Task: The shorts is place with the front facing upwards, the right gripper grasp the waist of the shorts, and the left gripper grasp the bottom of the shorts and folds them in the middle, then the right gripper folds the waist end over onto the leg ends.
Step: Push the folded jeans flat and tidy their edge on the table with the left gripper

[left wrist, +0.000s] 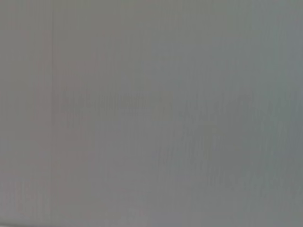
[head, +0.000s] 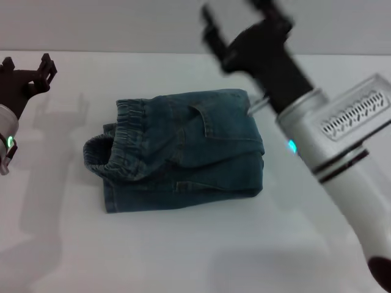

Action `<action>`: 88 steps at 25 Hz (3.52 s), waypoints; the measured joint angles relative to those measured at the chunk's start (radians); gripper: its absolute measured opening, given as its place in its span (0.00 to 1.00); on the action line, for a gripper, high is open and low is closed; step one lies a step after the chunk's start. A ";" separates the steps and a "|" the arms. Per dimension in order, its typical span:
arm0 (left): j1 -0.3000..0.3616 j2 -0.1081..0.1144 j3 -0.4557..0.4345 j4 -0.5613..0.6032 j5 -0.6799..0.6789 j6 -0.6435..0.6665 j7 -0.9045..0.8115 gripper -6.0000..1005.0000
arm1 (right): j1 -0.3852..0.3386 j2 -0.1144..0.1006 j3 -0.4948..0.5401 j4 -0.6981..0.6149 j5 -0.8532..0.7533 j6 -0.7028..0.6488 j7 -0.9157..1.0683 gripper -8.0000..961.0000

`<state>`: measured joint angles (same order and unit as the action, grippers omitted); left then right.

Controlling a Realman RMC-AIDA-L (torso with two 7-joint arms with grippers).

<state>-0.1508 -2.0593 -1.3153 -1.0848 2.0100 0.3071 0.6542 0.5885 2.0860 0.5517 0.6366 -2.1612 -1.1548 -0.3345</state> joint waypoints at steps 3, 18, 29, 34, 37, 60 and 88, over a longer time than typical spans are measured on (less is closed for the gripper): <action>-0.001 0.000 0.008 0.001 0.039 0.017 0.000 0.73 | -0.034 -0.003 -0.006 -0.005 -0.128 0.041 0.217 0.64; -0.132 -0.003 0.442 0.423 0.288 0.917 -0.414 0.73 | -0.061 -0.004 -0.084 0.082 -0.204 0.292 0.362 0.32; -0.122 -0.001 0.332 0.520 0.284 0.792 -0.496 0.73 | -0.071 -0.002 -0.122 0.055 -0.207 0.366 0.389 0.13; -0.116 -0.001 0.334 0.536 0.289 0.776 -0.496 0.73 | -0.067 -0.005 -0.105 0.026 -0.205 0.329 0.394 0.04; -0.115 -0.001 0.337 0.539 0.290 0.771 -0.497 0.73 | -0.056 0.001 -0.096 -0.014 -0.199 0.327 0.442 0.01; -0.111 -0.001 0.341 0.540 0.291 0.761 -0.490 0.73 | -0.042 -0.012 -0.113 -0.049 -0.298 0.433 0.694 0.01; -0.181 0.000 0.547 0.641 0.640 0.731 -0.833 0.73 | -0.443 -0.006 0.389 -0.034 -0.503 0.191 0.495 0.01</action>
<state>-0.3316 -2.0596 -0.7681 -0.4439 2.6497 1.0377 -0.1789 0.1454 2.0795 0.9410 0.6030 -2.6642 -0.9635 0.1606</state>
